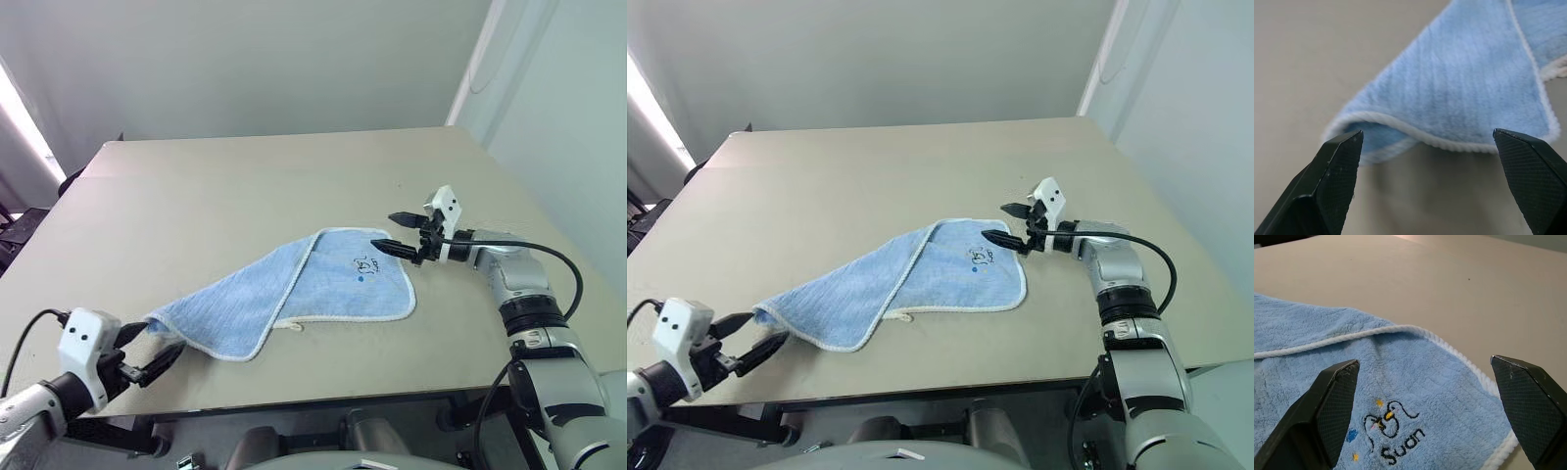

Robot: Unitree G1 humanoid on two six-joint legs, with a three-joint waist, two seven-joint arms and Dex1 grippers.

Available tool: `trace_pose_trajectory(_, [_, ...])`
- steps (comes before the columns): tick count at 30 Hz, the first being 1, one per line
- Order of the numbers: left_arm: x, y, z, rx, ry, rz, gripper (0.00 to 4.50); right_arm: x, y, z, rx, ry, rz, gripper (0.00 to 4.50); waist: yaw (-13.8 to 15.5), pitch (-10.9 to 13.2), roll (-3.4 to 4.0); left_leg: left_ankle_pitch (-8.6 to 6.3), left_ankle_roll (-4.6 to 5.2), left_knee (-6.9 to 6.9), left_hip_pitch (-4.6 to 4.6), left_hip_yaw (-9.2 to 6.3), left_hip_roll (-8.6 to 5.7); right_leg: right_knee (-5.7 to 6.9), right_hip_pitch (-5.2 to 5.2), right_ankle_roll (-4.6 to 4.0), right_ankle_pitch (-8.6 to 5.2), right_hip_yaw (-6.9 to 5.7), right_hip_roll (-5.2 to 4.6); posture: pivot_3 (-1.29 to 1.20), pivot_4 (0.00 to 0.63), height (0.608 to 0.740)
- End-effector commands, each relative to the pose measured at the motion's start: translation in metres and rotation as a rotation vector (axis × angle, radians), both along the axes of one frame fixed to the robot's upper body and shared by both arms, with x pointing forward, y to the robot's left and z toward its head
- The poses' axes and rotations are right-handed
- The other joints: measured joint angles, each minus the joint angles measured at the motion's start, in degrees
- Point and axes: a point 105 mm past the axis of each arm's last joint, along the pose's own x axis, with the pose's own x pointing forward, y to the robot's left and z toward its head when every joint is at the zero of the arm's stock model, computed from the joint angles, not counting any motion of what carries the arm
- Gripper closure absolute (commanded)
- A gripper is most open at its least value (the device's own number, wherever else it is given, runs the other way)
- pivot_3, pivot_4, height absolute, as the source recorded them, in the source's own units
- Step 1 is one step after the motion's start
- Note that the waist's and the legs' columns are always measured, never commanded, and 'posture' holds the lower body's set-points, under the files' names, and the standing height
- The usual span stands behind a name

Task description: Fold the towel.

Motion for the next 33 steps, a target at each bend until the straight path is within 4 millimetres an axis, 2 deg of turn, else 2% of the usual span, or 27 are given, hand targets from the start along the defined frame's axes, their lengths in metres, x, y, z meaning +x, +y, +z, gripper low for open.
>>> trace_pose_trajectory(1, [0.012, -0.006, 0.006, 0.011, -0.047, -0.035, 0.02, 0.010, 0.004, 0.022, 0.059, -0.043, -0.015, 0.00, 0.0, 0.0, 0.01, 0.00, 0.00, 0.00, 0.02, 0.01, 0.00, 0.01, 0.00, 0.00, 0.00, 0.01, 0.00, 0.00, 0.000, 0.740])
trace_pose_trajectory(3, [0.019, -0.006, 0.006, 0.002, -0.058, -0.028, 0.02, 0.012, 0.004, 0.022, 0.074, -0.032, -0.036, 0.00, 0.1, 0.0, 0.02, 0.01, 0.00, 0.01, 0.07, 0.03, 0.00, 0.04, 0.02, -0.01, 0.01, 0.00, 0.02, 0.00, 0.000, 0.740])
trace_pose_trajectory(8, [0.017, -0.017, 0.004, -0.015, -0.056, -0.067, 0.02, 0.020, 0.009, 0.016, 0.047, -0.014, -0.087, 0.00, -0.4, 0.0, 0.00, 0.00, 0.00, -0.05, 0.11, 0.16, 0.02, 0.01, 0.03, -0.05, 0.05, 0.07, 0.00, 0.00, 0.000, 0.740])
trace_pose_trajectory(14, [0.014, -0.033, 0.000, -0.037, -0.046, -0.097, 0.02, 0.045, 0.009, -0.003, -0.019, 0.081, -0.249, 0.00, -1.4, 0.0, 0.00, 0.00, 0.00, -0.03, 0.15, 0.30, 0.01, 0.03, 0.02, -0.03, 0.07, 0.17, -0.02, 0.00, 0.000, 0.740])
trace_pose_trajectory(18, [0.010, -0.042, -0.006, -0.065, -0.032, -0.093, 0.02, 0.054, 0.008, -0.017, -0.068, 0.112, -0.328, 0.00, -1.5, 0.0, -0.01, 0.00, 0.00, -0.09, 0.28, 0.43, 0.02, 0.03, 0.05, -0.02, 0.07, 0.30, 0.00, 0.00, 0.000, 0.740])
trace_pose_trajectory(26, [0.007, -0.058, -0.008, -0.095, -0.038, -0.083, 0.02, 0.057, 0.018, -0.039, -0.197, 0.176, -0.367, 0.00, -1.7, 0.0, 0.00, 0.00, 0.00, -0.12, 0.40, 0.56, 0.03, 0.04, 0.09, 0.01, 0.07, 0.47, 0.01, 0.00, 0.000, 0.740])
trace_pose_trajectory(33, [0.007, -0.058, -0.006, -0.098, -0.048, -0.069, 0.02, 0.058, 0.015, -0.046, -0.153, 0.249, -0.462, 0.00, -2.3, 0.0, 0.00, 0.00, 0.00, -0.12, 0.48, 0.56, 0.03, 0.03, 0.17, 0.05, 0.05, 0.54, 0.03, 0.00, 0.000, 0.740])
